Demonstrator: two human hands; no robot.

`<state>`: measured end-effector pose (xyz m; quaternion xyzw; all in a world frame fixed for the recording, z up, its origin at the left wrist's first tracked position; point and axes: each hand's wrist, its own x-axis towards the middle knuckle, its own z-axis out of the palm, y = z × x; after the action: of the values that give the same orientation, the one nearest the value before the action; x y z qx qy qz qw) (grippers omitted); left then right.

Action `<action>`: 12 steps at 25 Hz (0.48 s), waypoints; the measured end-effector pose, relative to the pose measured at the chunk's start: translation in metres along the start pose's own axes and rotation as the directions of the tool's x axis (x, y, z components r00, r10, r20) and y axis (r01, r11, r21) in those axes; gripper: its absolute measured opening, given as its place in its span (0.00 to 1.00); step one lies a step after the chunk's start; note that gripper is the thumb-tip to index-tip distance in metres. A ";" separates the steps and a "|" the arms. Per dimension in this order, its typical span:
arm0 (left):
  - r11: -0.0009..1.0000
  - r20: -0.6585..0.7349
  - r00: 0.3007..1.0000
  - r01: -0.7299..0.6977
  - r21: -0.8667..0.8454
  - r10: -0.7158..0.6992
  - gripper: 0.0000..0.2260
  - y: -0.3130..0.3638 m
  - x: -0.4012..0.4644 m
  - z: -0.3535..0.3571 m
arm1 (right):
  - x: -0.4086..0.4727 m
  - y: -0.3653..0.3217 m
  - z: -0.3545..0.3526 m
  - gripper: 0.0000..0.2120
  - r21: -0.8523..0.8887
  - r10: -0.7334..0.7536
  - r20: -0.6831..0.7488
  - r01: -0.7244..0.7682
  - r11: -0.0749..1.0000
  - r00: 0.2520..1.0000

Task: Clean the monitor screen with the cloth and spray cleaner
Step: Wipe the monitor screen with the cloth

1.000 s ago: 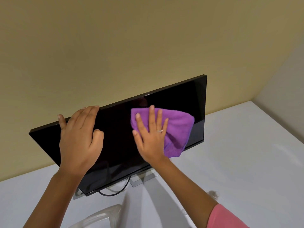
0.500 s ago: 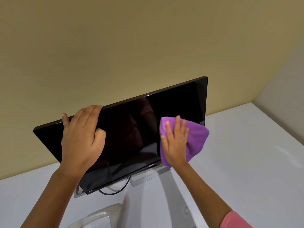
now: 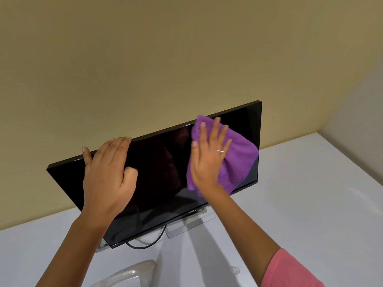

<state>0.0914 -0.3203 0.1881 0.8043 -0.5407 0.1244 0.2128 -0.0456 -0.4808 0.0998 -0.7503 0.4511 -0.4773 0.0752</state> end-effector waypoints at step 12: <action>1.000 0.005 1.000 -0.012 -0.009 0.012 0.30 0.001 -0.002 -0.002 | -0.028 0.030 -0.002 0.23 -0.171 -0.413 0.129 0.431 0.886 0.901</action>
<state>0.0898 -0.3182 0.1894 0.8003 -0.5467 0.1212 0.2143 -0.0688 -0.4766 0.0668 -0.8546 0.3178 -0.4020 -0.0844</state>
